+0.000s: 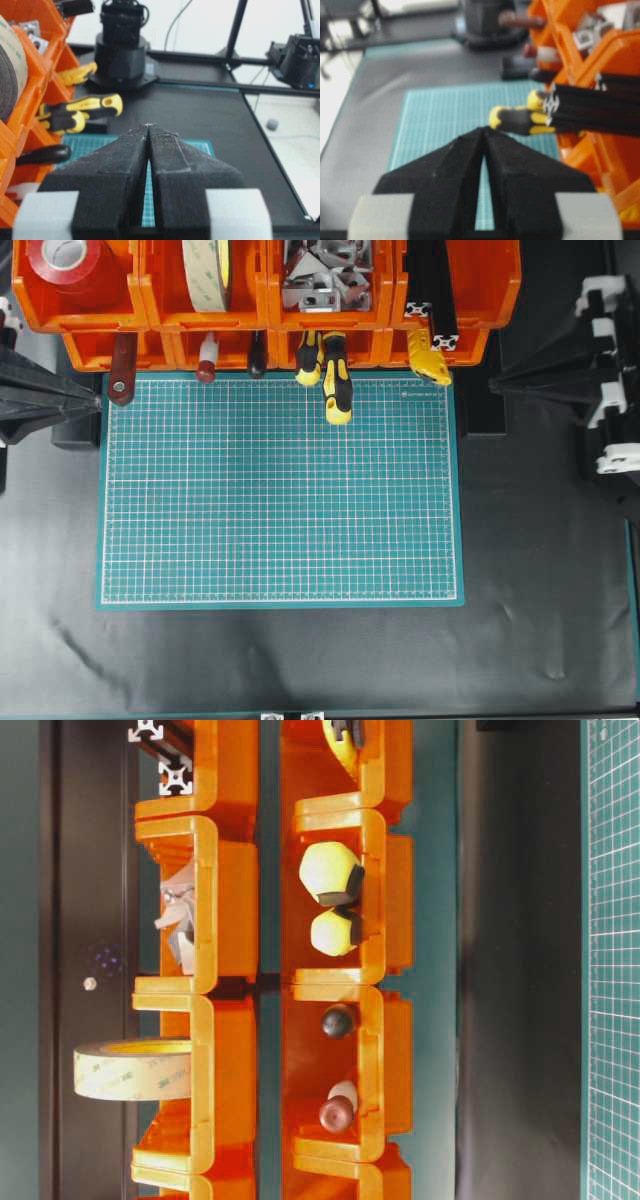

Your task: Pick frame from container rack with right arm.

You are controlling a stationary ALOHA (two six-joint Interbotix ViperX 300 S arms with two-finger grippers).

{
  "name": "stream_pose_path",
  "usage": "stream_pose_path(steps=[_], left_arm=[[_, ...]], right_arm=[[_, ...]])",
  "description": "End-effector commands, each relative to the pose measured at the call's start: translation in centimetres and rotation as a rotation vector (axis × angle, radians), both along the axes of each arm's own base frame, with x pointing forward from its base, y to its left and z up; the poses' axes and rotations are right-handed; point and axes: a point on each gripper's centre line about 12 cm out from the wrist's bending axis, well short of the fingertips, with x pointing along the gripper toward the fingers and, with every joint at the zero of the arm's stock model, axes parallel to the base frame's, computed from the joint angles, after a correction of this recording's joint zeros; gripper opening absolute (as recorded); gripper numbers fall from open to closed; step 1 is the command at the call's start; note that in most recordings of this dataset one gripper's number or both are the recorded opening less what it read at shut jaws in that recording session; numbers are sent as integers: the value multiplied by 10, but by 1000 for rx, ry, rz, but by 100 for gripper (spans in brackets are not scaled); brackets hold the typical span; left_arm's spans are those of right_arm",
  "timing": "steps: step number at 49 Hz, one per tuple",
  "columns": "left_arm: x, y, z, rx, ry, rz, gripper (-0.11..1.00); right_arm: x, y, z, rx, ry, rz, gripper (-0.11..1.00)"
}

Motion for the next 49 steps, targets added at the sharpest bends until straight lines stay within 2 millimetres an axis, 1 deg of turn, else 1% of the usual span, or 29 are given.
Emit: stream_pose_path(steps=[1, 5, 11, 18, 24, 26, 29, 34, 43, 49], left_arm=[[1, 0, 12, -6, -3, 0, 1], [-2, 0, 12, -5, 13, -1, 1], [-5, 0, 16, -5, 6, 2, 1], [-8, 0, 18, -5, 5, 2, 1], [-11, 1, 21, -6, -4, 2, 1], [-12, 1, 22, -6, -11, 4, 1], [-14, 1, 23, -8, -17, 4, 1], [-17, 1, 26, -9, -32, 4, 1], [-22, 2, 26, -8, -12, 6, 1], [-25, 2, 24, -7, 11, 7, 1]], right_arm=[[2, 3, 26, -20, 61, 17, 0], [6, 9, 42, -45, 138, 44, 0], [22, 16, 63, -114, 244, 71, 0], [44, 25, 75, -281, 401, 83, 0], [56, 32, 83, -434, 511, 49, 0], [58, 35, 83, -478, 543, 33, 0], [64, 39, 75, -552, 610, -9, 0], [69, 43, 62, -664, 672, -78, 0], [79, 64, 51, -925, 648, -180, 0], [79, 67, 42, -1046, 696, -303, 0]])
